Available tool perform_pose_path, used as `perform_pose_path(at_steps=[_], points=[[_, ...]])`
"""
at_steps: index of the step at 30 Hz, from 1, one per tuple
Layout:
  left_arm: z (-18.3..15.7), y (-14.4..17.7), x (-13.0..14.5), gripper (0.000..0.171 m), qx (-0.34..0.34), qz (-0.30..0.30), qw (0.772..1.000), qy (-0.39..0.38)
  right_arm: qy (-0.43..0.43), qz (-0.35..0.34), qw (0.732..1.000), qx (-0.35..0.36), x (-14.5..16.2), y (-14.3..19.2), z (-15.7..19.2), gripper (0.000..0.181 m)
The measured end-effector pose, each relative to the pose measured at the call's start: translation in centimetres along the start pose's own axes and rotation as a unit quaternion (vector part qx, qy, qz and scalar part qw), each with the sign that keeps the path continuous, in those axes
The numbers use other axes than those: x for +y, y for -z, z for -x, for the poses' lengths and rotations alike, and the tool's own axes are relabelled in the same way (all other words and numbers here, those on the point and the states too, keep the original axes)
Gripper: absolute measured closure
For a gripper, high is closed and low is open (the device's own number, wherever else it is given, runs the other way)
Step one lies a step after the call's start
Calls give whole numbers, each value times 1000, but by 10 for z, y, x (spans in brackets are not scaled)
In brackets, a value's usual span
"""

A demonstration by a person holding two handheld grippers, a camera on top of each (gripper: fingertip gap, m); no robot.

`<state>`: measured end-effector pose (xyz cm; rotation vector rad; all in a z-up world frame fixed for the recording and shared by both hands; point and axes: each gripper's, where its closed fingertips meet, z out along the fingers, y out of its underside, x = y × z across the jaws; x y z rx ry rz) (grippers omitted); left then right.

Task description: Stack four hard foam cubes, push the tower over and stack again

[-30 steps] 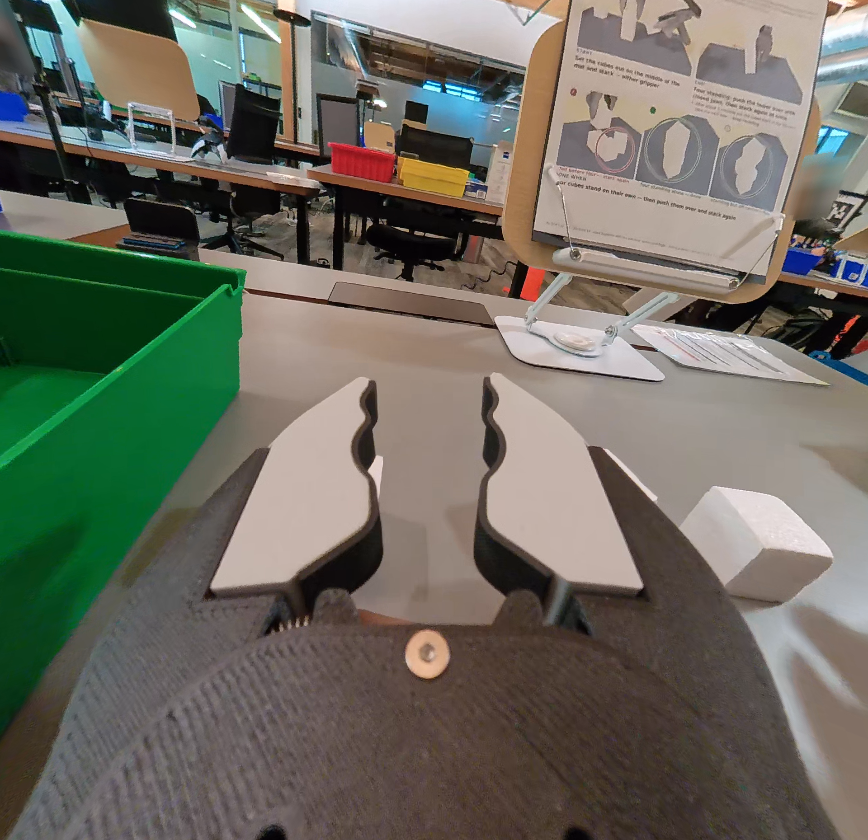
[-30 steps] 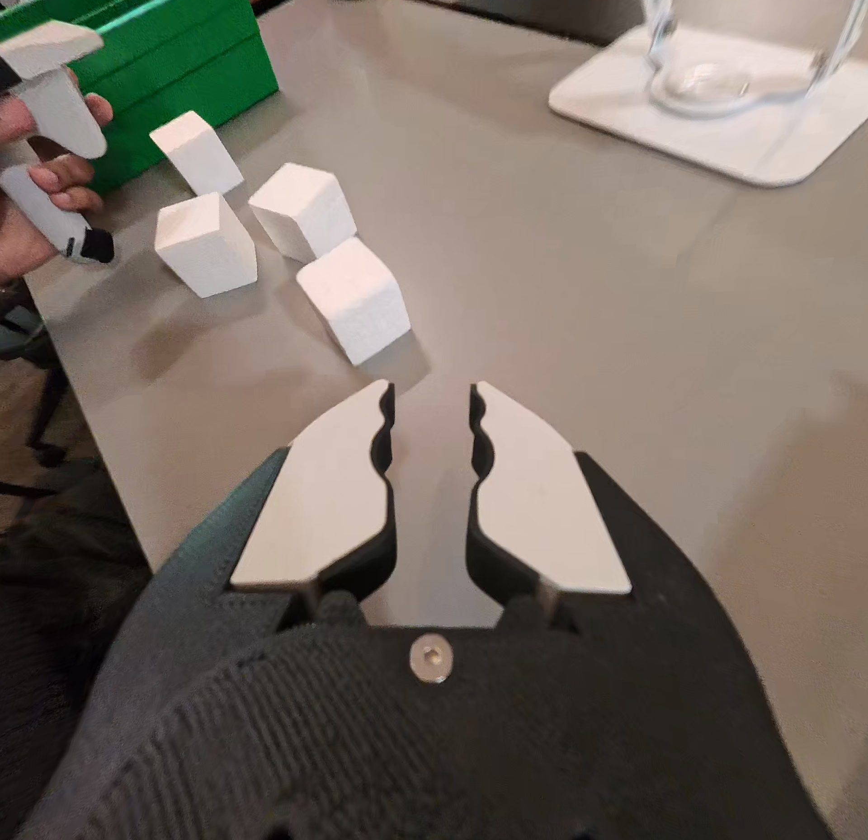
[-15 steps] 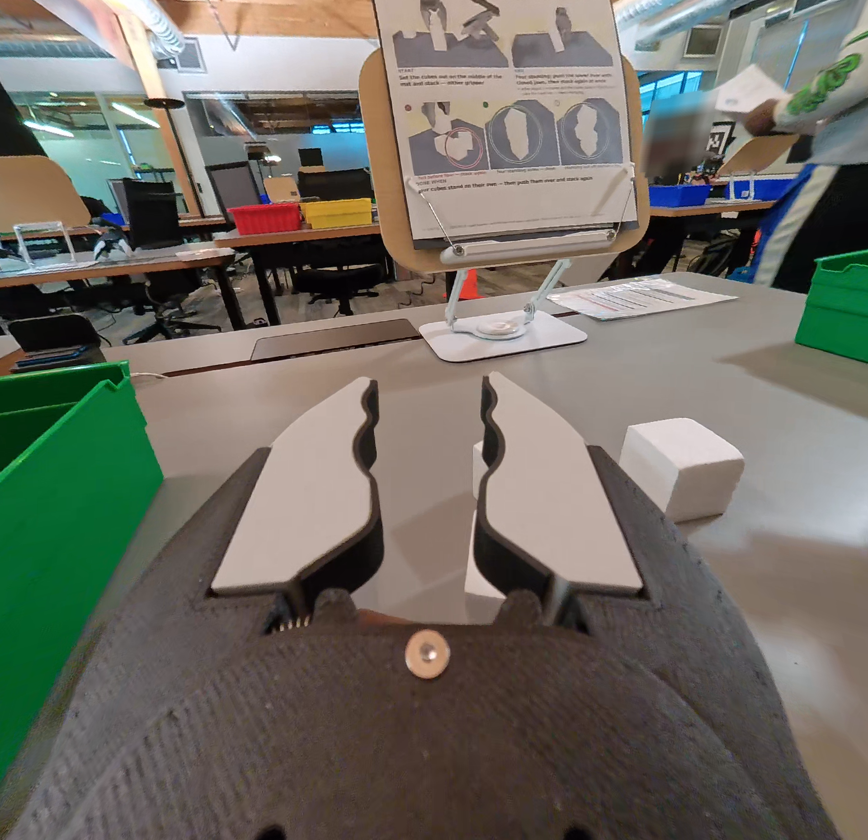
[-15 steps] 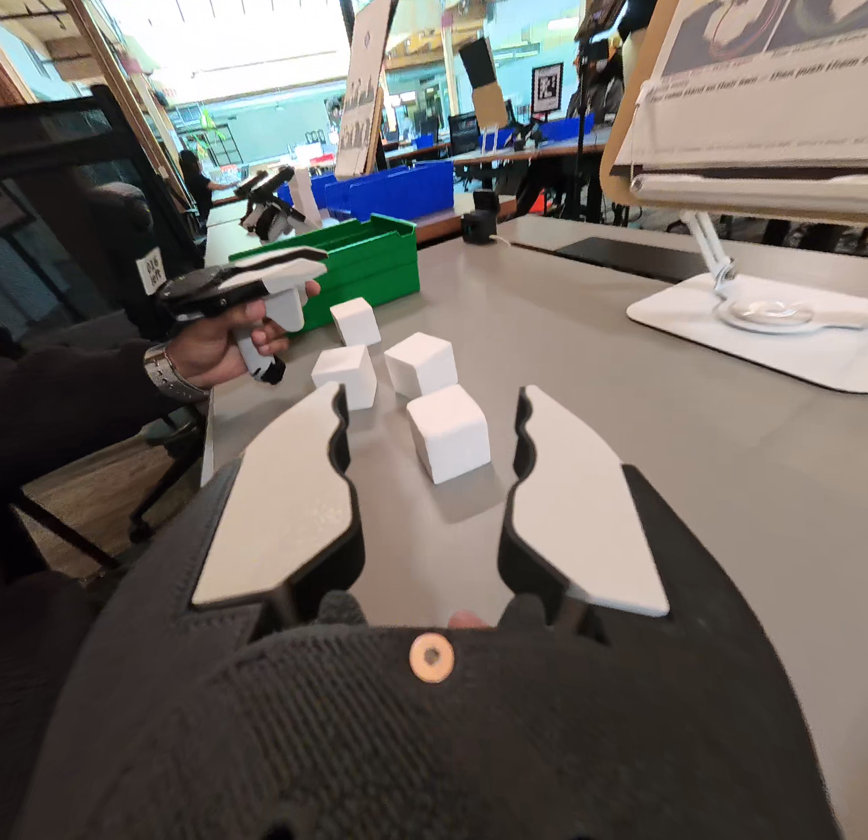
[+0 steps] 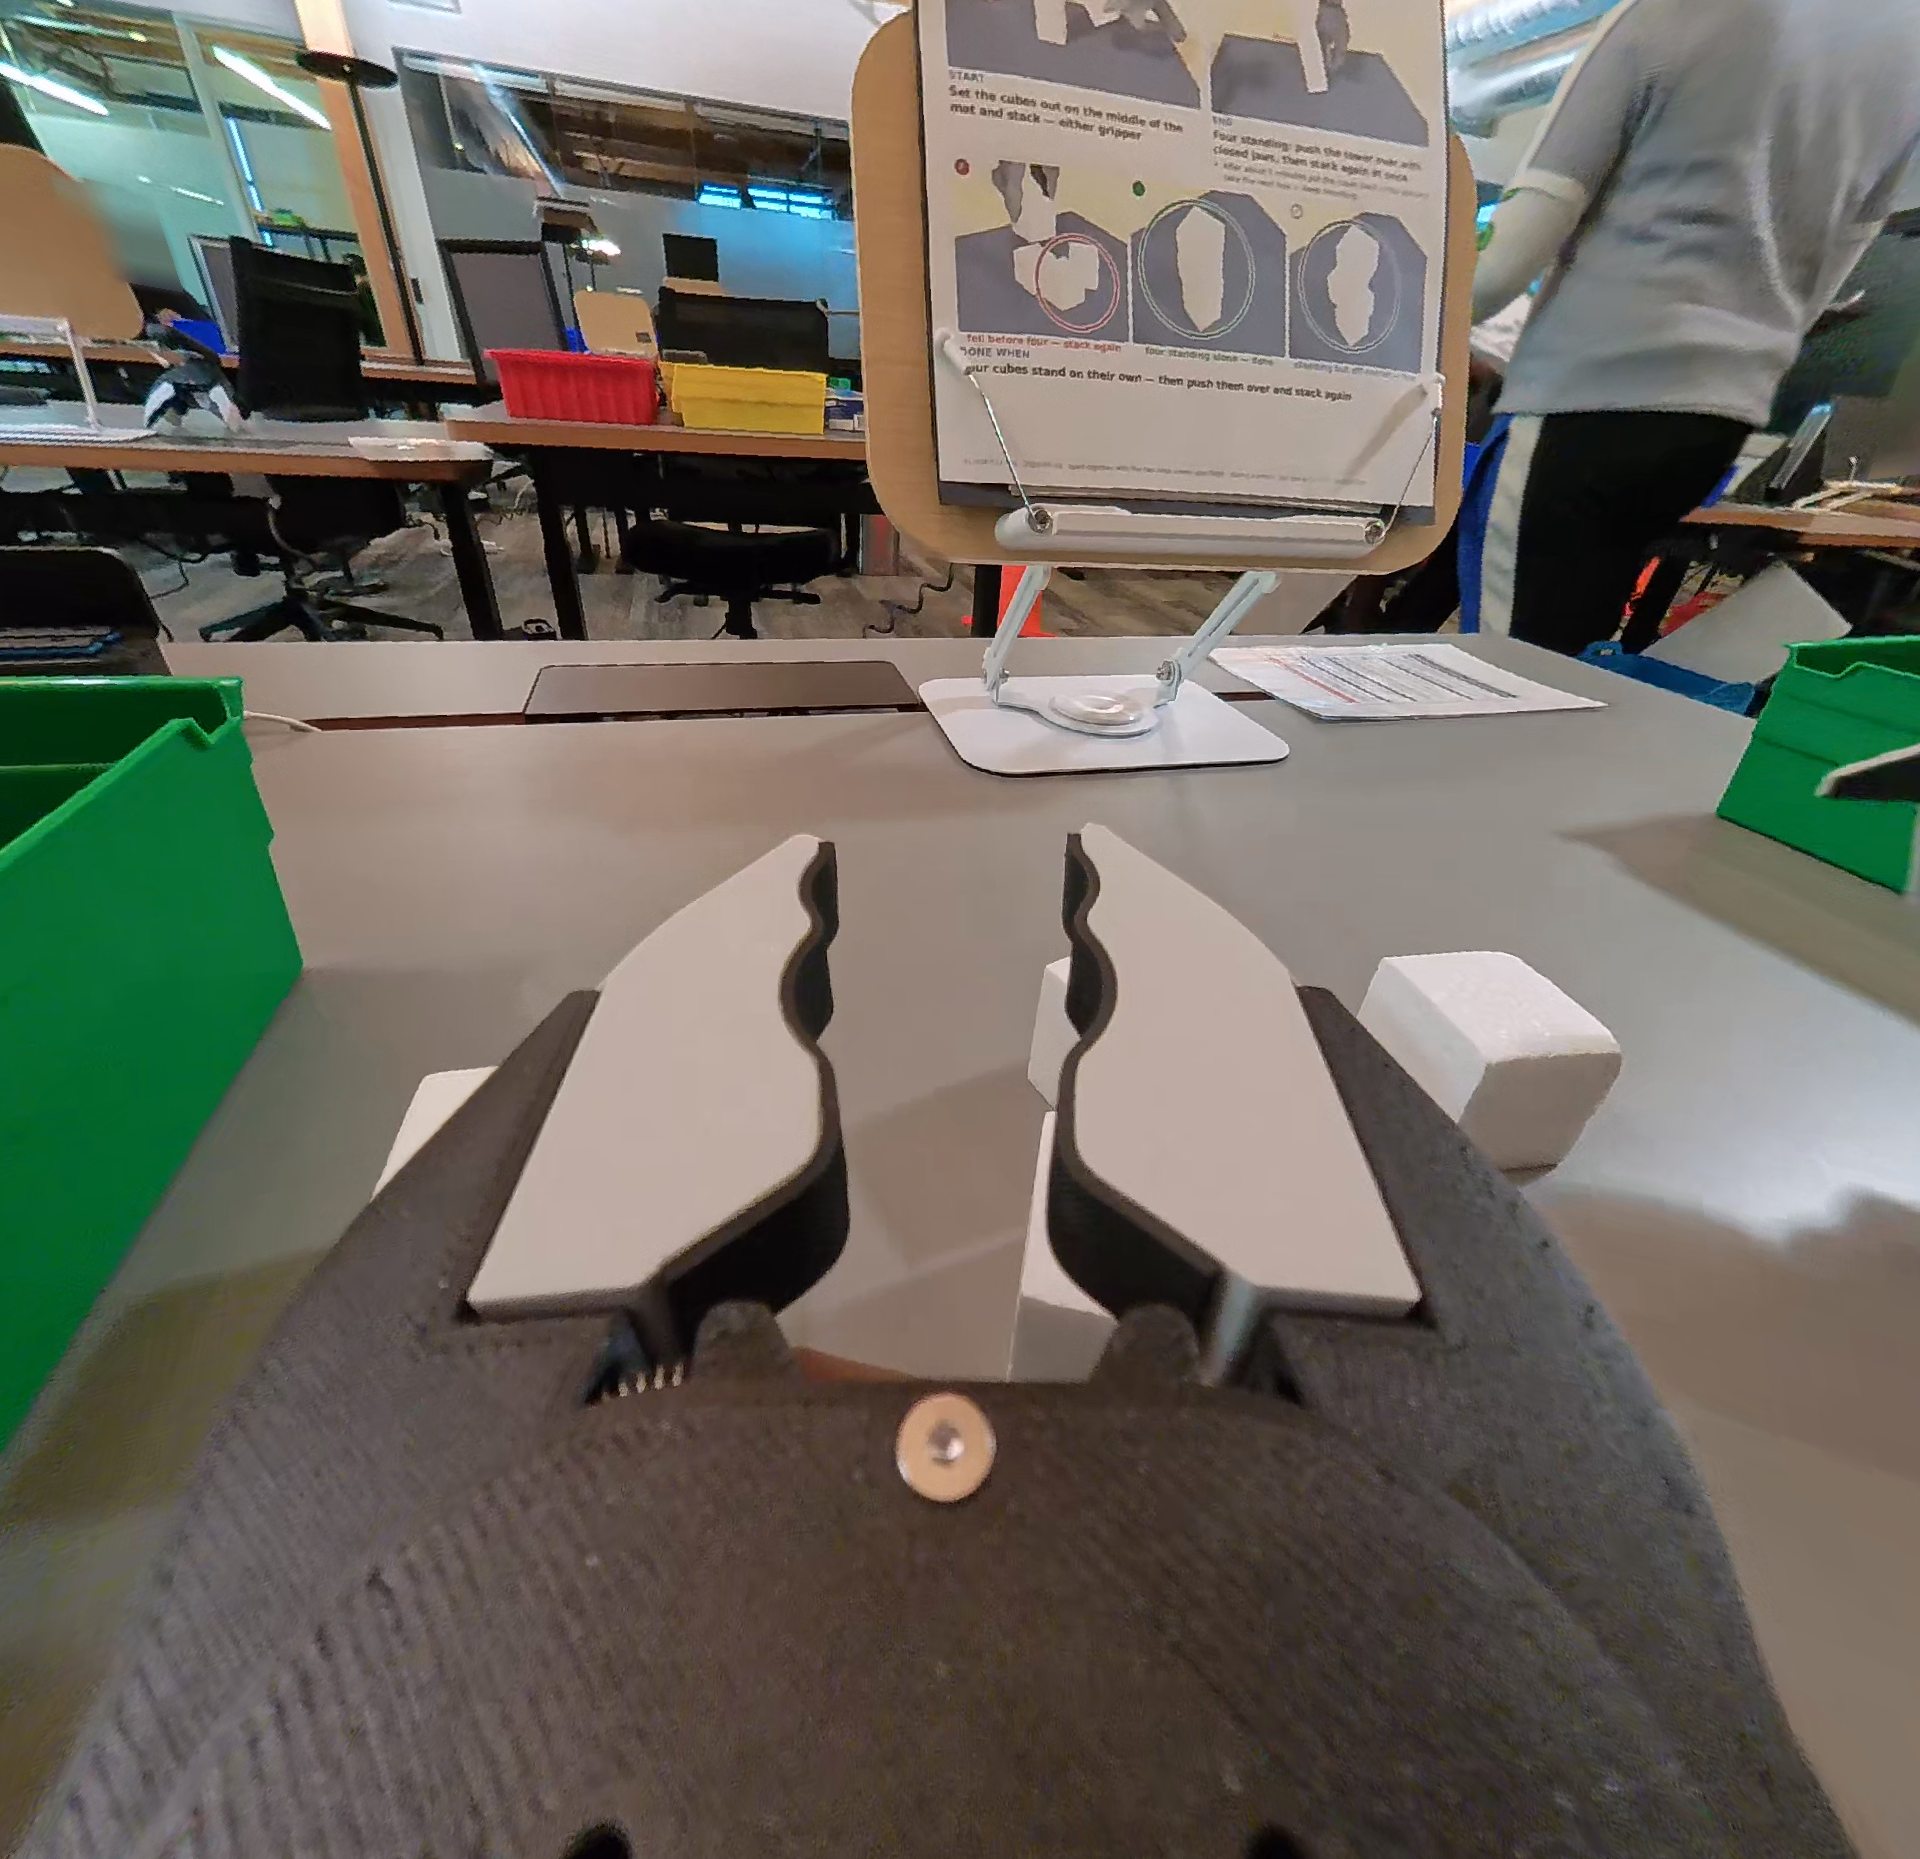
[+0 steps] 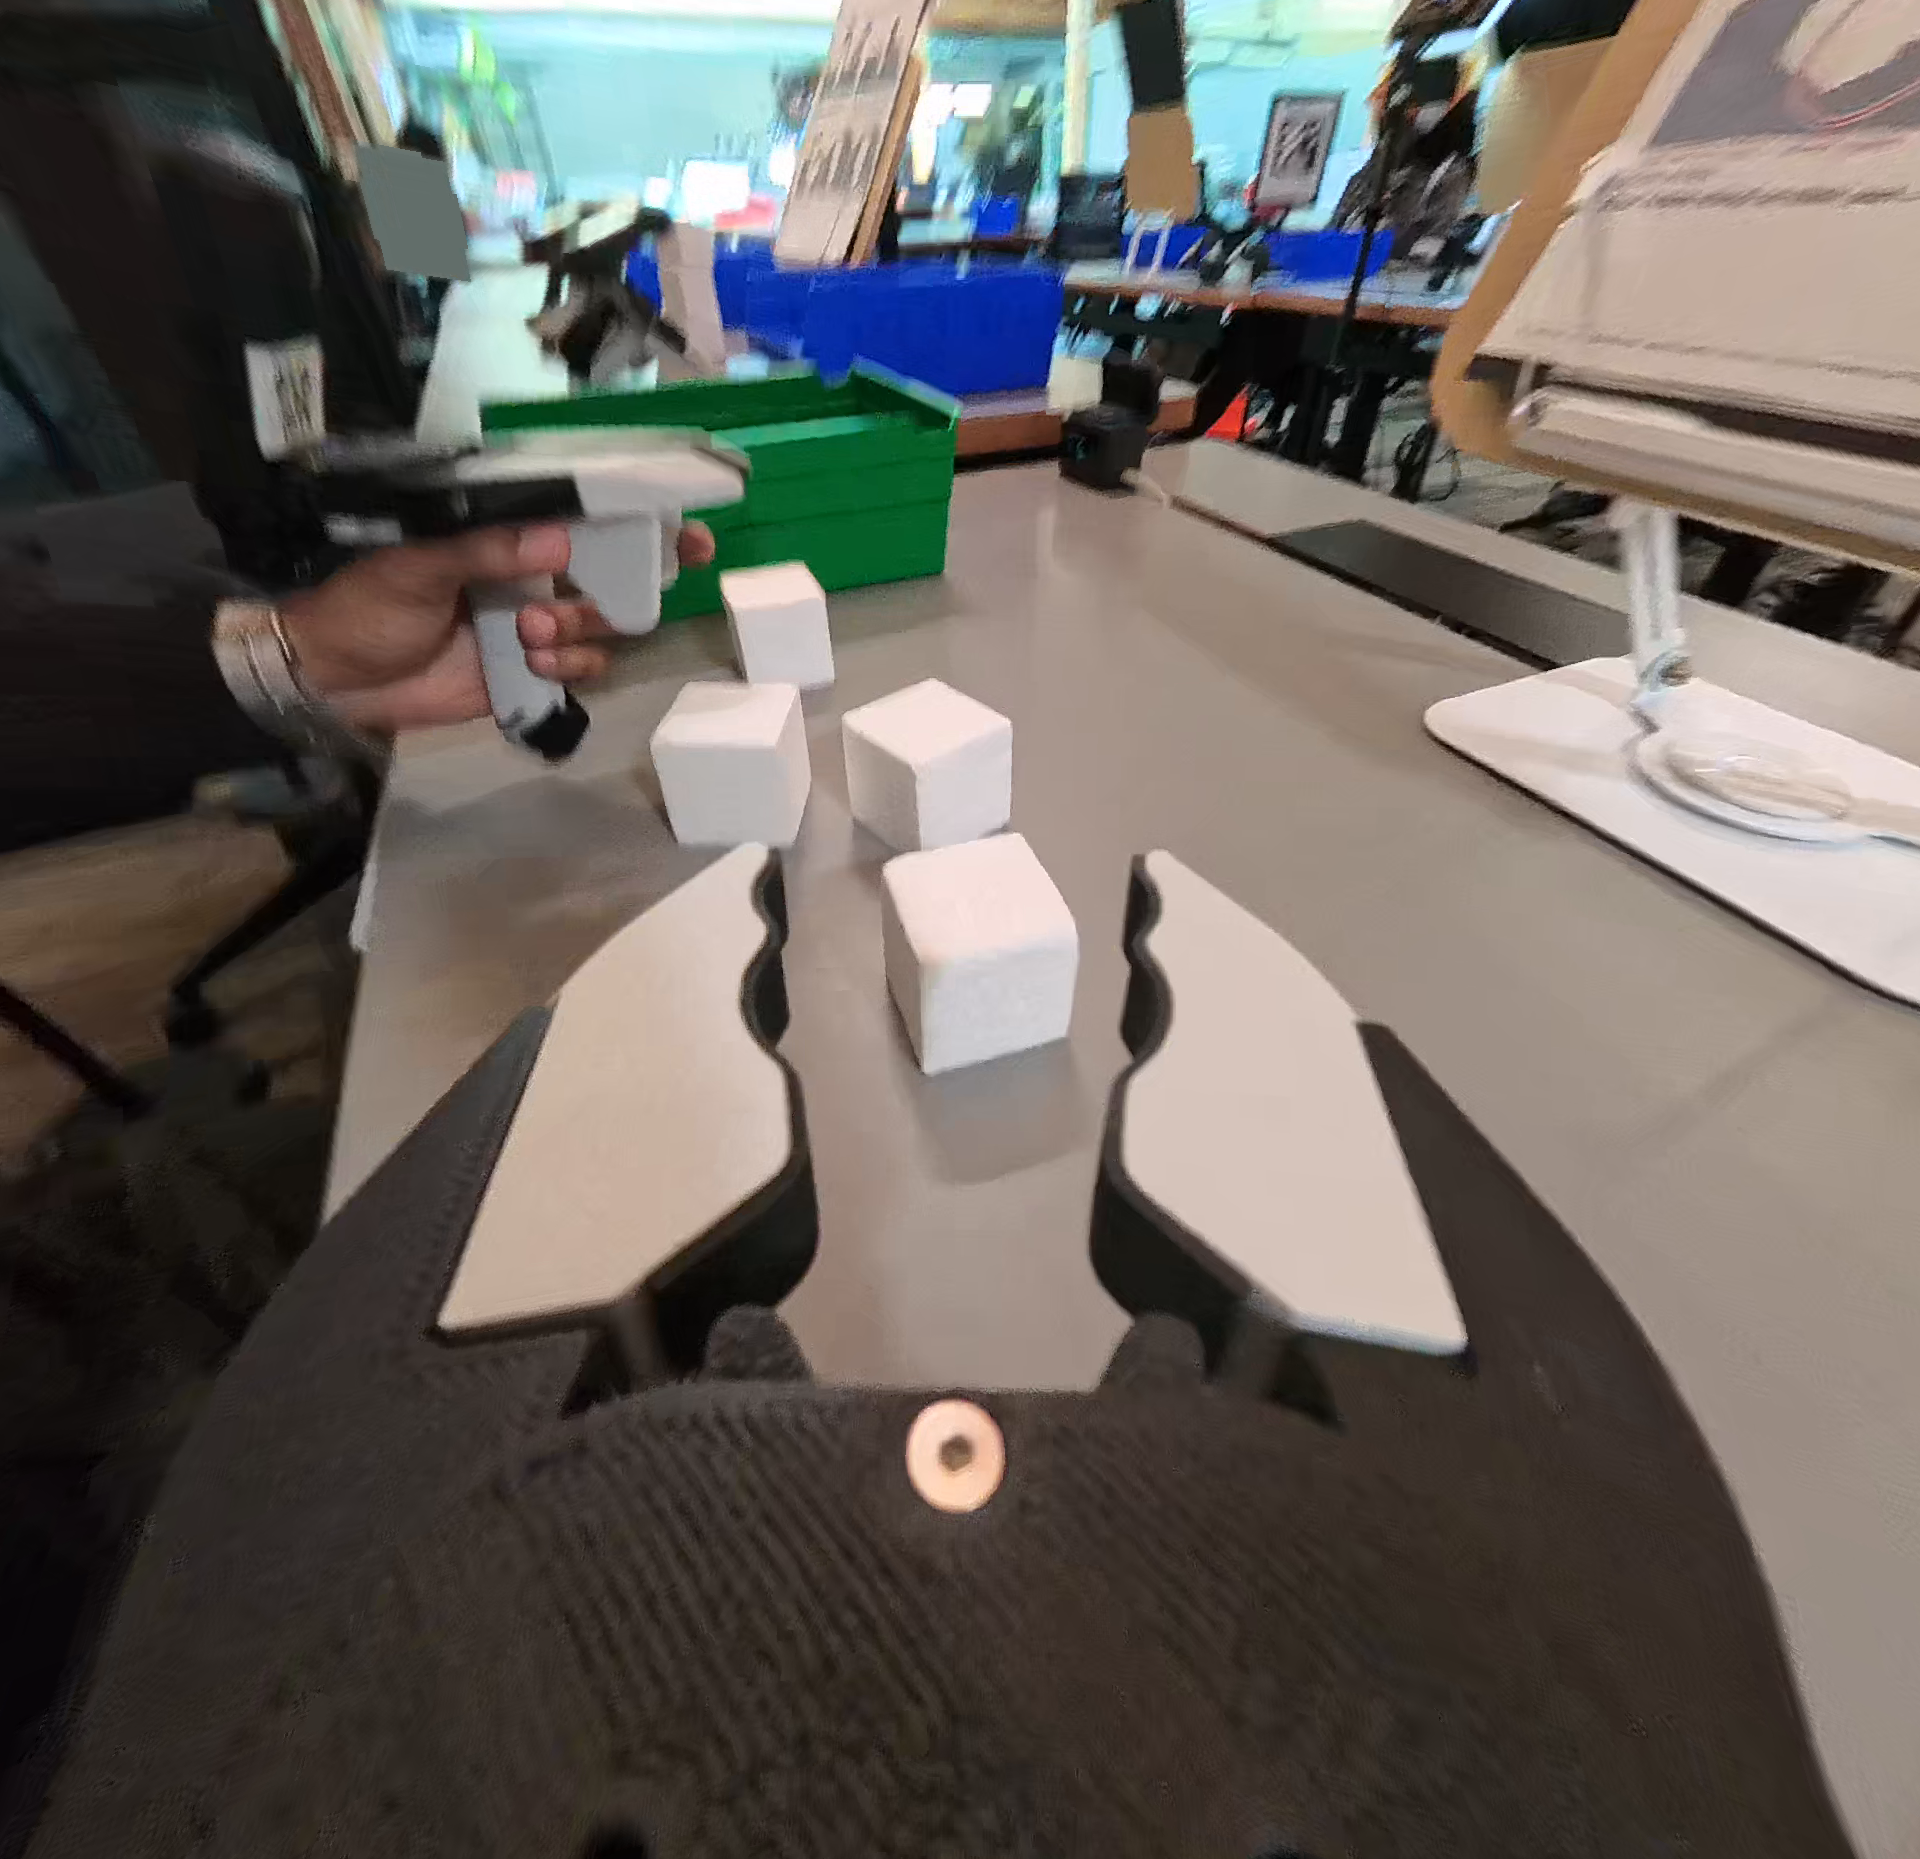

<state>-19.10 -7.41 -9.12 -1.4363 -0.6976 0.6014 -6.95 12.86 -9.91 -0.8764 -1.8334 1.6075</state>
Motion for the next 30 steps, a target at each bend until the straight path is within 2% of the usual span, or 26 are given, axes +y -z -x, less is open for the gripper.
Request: perform_pose_path(at_steps=[3, 5, 12, 14, 17, 19, 22, 25, 30], points=[[-4, 0, 1, 129, 5, 2, 1000, -2, 61, 81, 995, -14, 27, -16, -9, 112], [-8, 0, 0, 129, 9, 2, 1000, -7, 97, 97, 990, -19, 33, -25, -20, 112], [-16, 3, 1, 129, 16, 9, 1000, -22, 29, 147, 980, -129, 55, -57, -14, 93], [-16, 1, 5, 129, 20, 15, 1000, -17, 31, 176, 974, -140, 63, -61, -11, 91], [-16, -3, 10, 129, 27, 25, 999, -5, 49, 195, 970, -136, 69, -66, -9, 97], [-17, -4, 12, 129, 32, 31, 999, 3, 60, 214, 967, -129, 75, -69, -9, 108], [-19, -5, 12, 129, 37, 34, 999, 3, 79, 209, 966, -130, 74, -67, -6, 128], [-19, -3, 10, 129, 35, 32, 999, -9, 101, 201, 967, -118, 71, -54, -15, 128], [-14, -1, 8, 130, 26, 27, 999, -25, 92, 194, 970, -115, 61, -12, -35, 128]])
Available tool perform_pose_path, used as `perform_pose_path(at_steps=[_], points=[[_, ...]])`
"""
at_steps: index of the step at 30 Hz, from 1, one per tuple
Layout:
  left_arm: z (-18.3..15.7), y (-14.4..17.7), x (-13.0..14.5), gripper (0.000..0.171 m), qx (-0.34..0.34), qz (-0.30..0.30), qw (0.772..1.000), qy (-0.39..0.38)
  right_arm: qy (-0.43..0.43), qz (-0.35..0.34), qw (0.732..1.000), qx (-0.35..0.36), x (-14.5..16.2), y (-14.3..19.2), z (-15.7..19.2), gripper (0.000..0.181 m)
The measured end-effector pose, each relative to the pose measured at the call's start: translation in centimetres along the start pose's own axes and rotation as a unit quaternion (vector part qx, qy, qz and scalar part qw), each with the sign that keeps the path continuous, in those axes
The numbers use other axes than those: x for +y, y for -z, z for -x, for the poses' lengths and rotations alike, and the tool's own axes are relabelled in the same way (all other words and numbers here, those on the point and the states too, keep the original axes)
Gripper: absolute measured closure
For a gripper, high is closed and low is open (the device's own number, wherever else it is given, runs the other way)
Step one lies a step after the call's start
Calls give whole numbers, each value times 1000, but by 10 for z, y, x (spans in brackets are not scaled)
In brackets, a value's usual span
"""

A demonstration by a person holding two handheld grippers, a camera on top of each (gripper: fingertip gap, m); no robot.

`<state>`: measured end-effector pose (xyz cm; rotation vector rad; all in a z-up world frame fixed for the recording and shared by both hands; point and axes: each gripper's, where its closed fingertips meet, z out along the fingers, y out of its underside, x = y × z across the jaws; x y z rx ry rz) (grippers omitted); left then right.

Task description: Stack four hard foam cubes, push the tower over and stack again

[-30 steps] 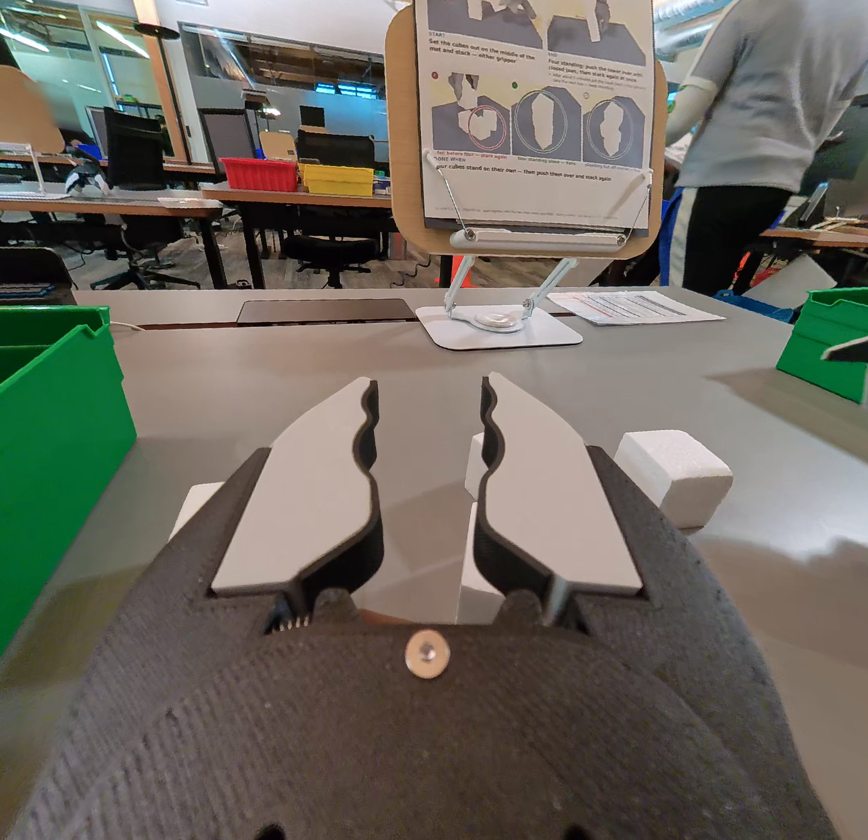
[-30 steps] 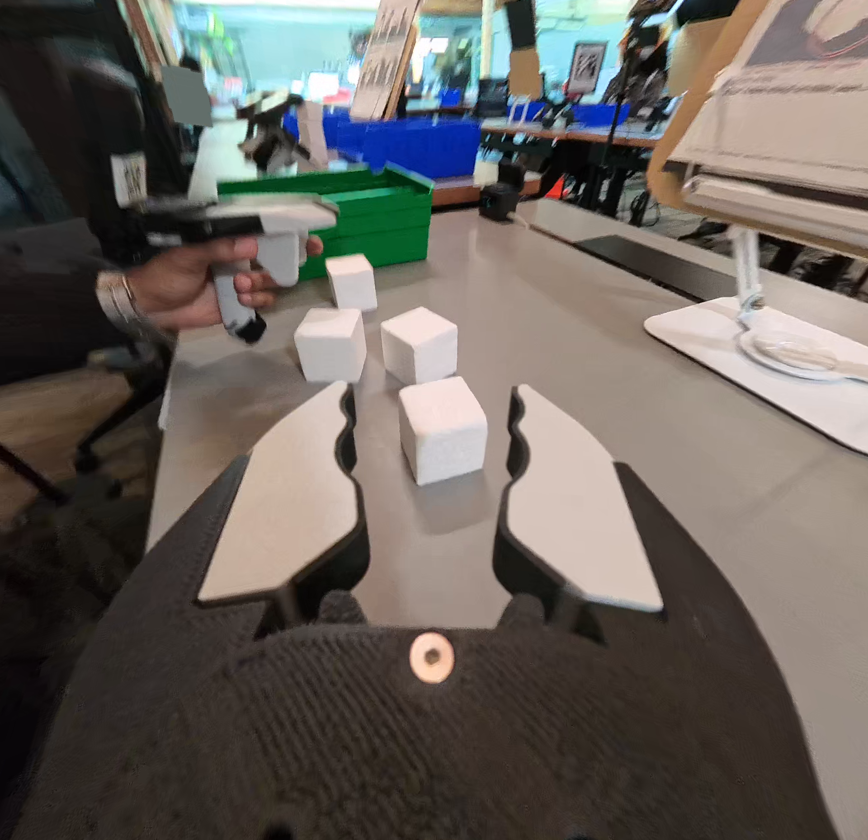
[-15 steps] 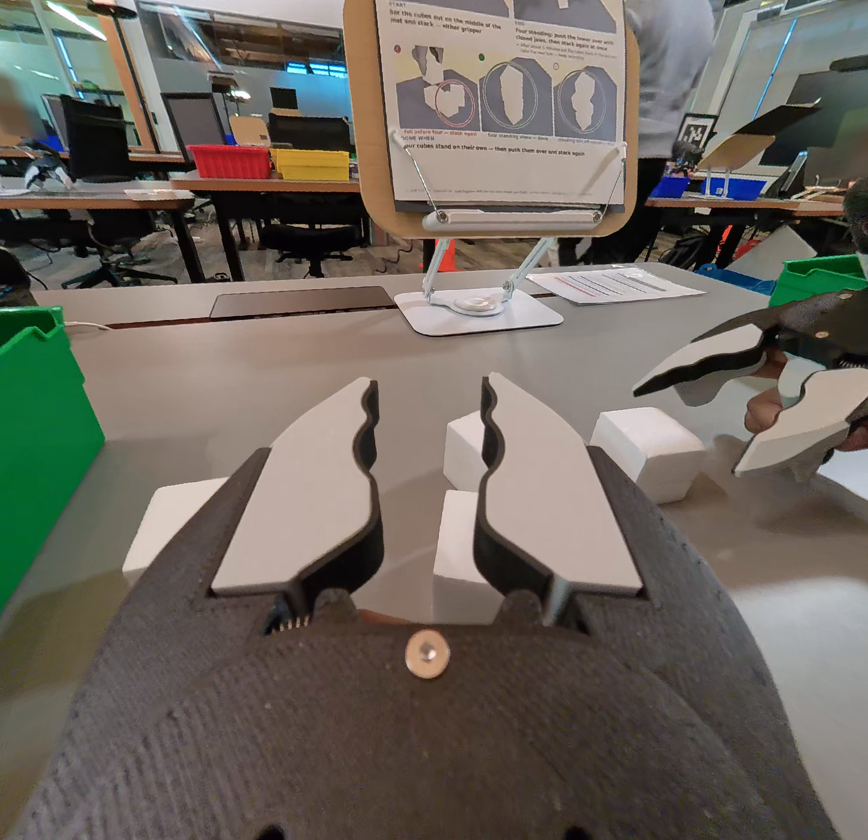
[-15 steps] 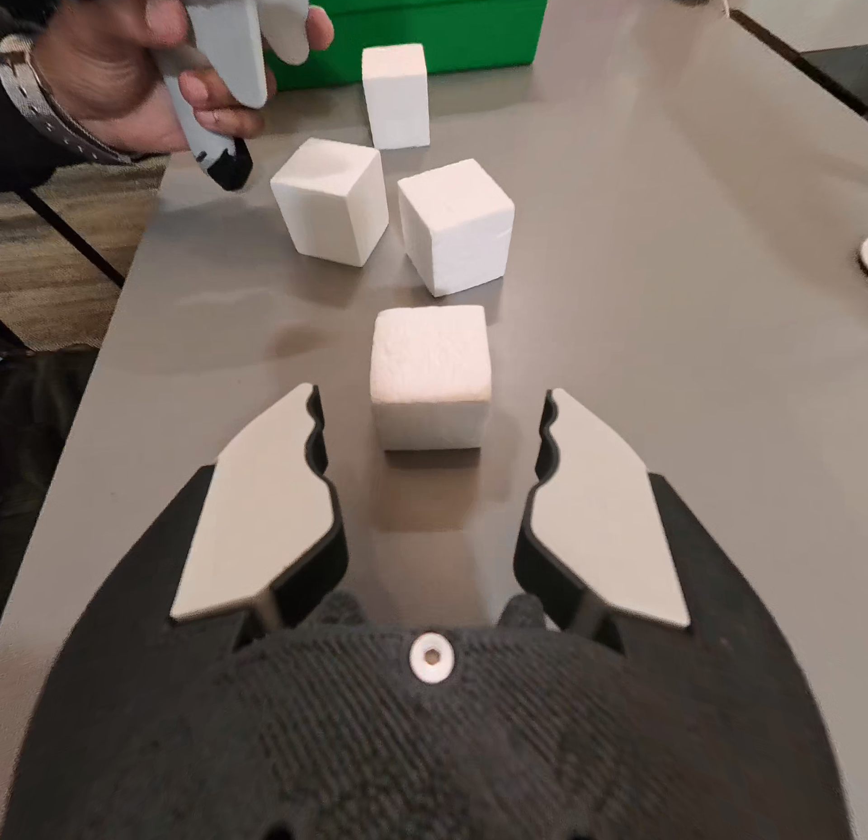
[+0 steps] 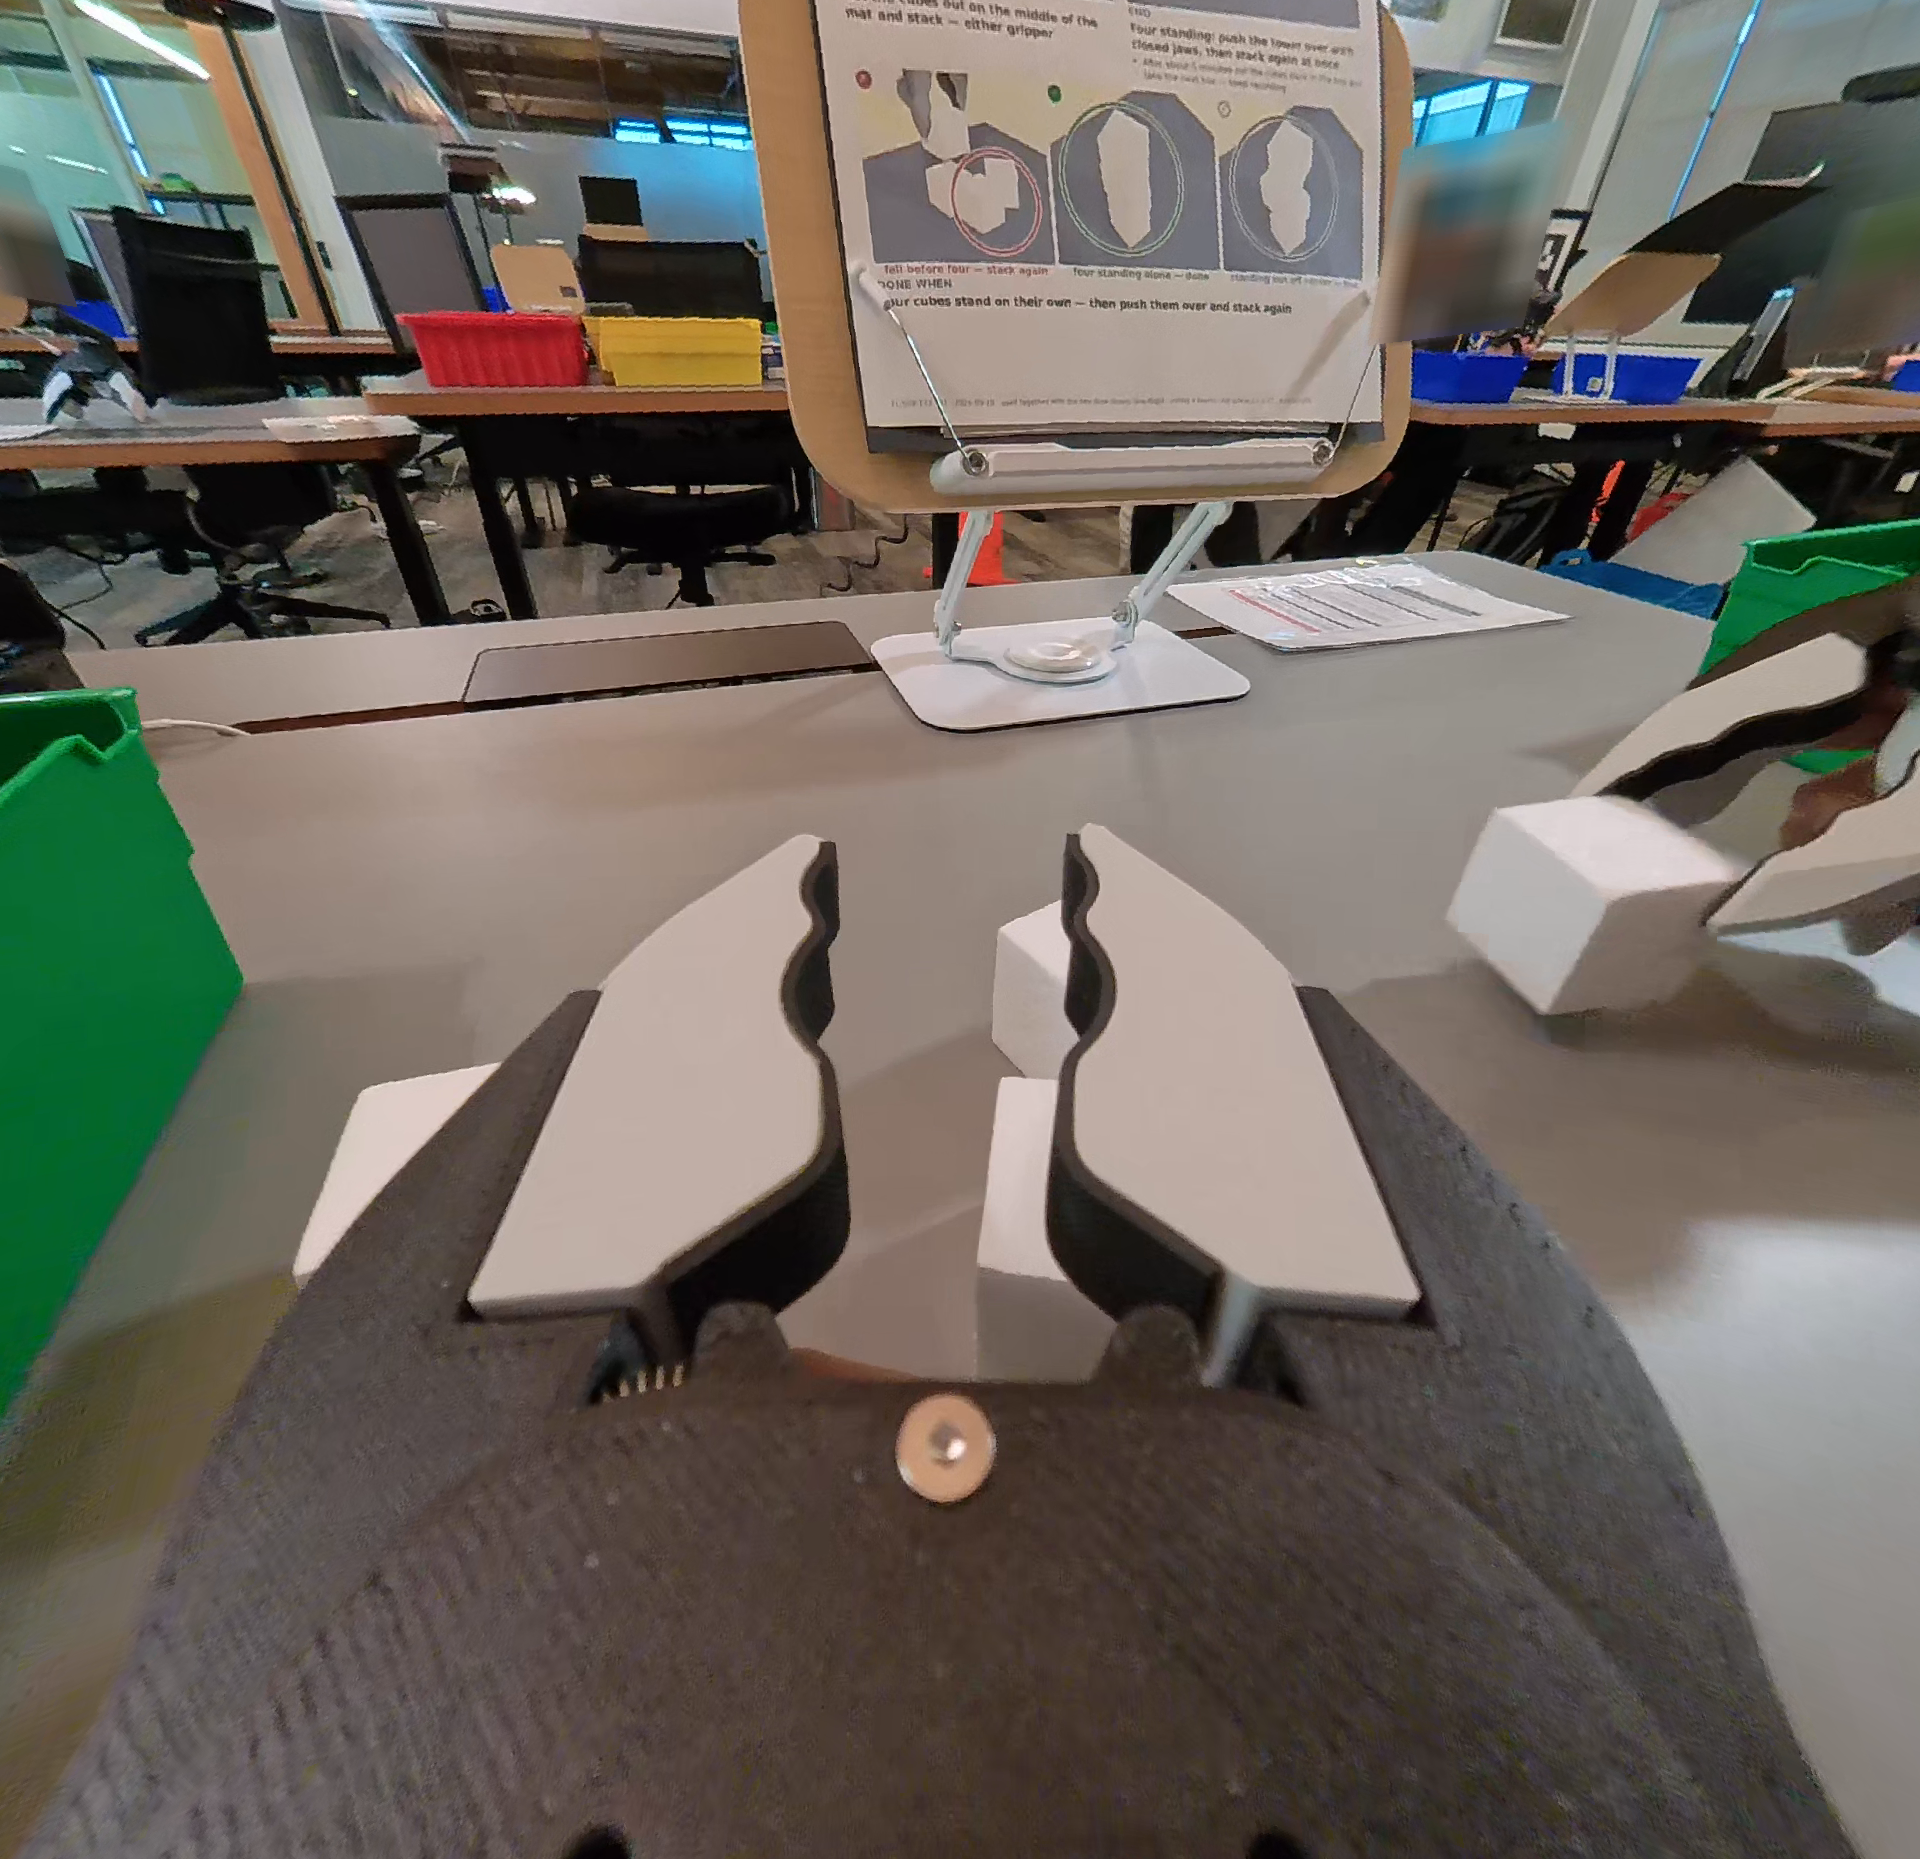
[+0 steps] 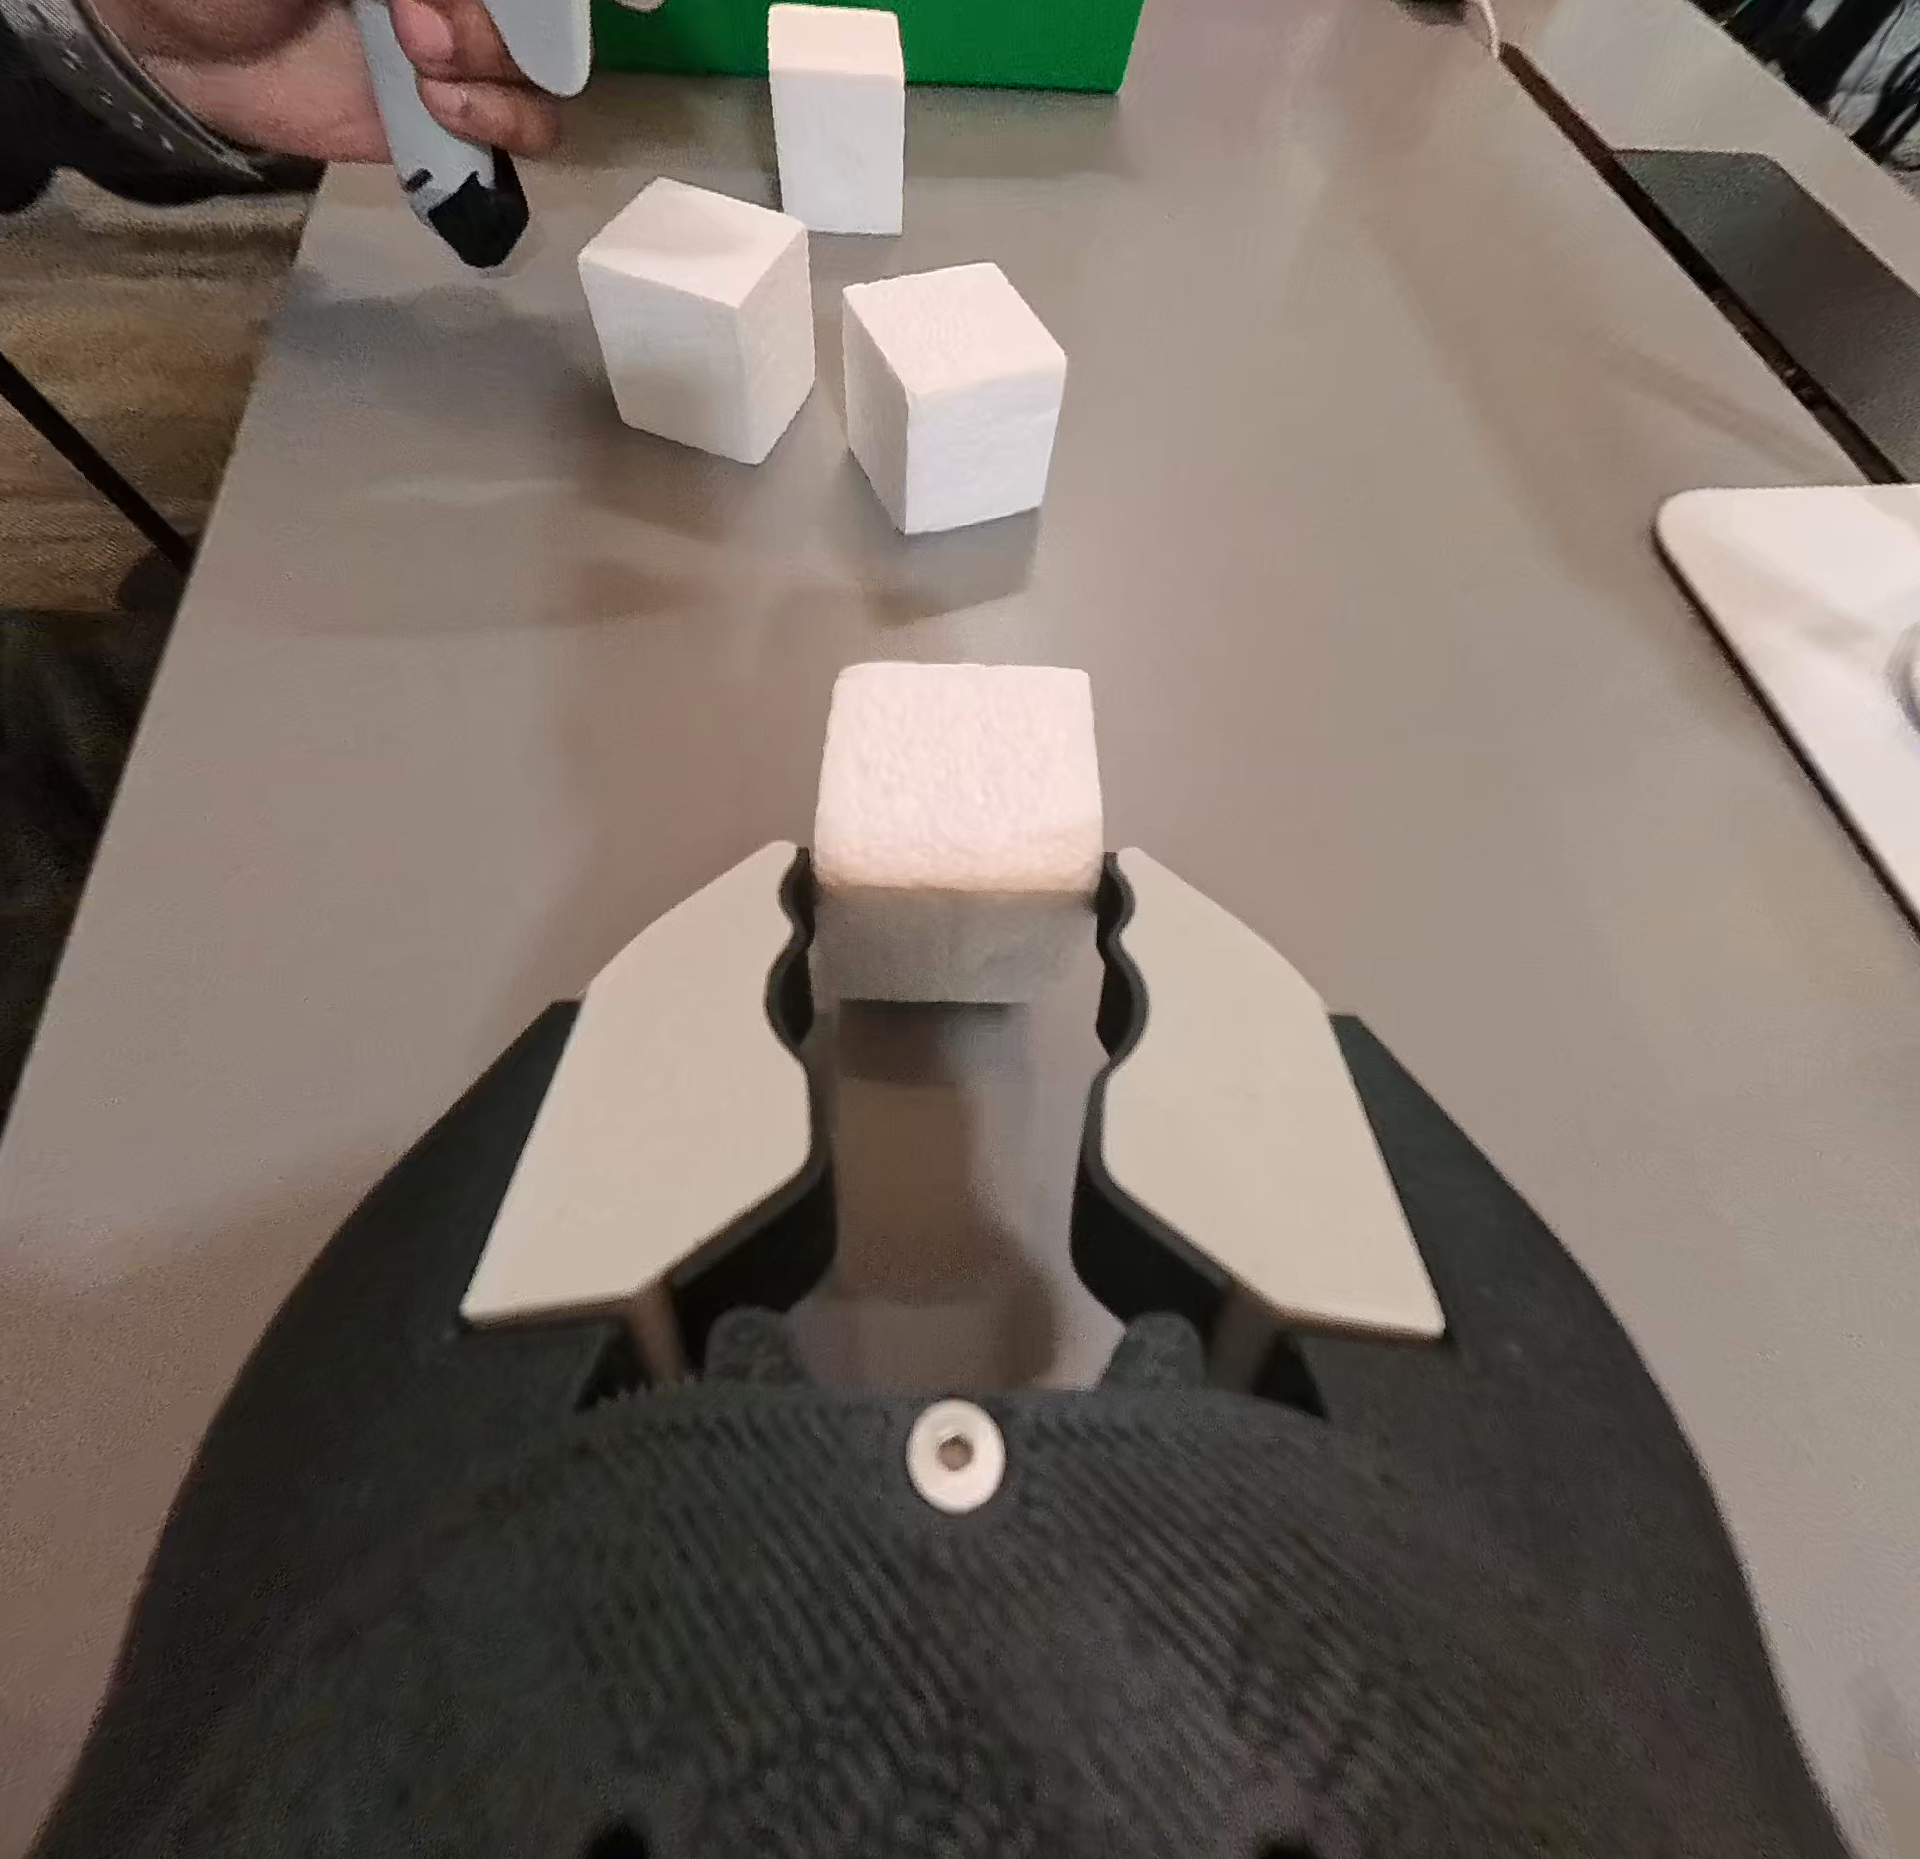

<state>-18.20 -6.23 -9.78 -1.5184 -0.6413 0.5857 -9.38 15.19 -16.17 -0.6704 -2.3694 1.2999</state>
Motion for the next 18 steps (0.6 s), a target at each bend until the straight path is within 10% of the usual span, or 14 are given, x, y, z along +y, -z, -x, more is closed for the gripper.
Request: perform_pose_path(at_steps=[18], points=[[-2, -2, 3, 130, 8, 8, 1000, 6, -4, 20, 998, -66, 16, -14, 19, 128]])
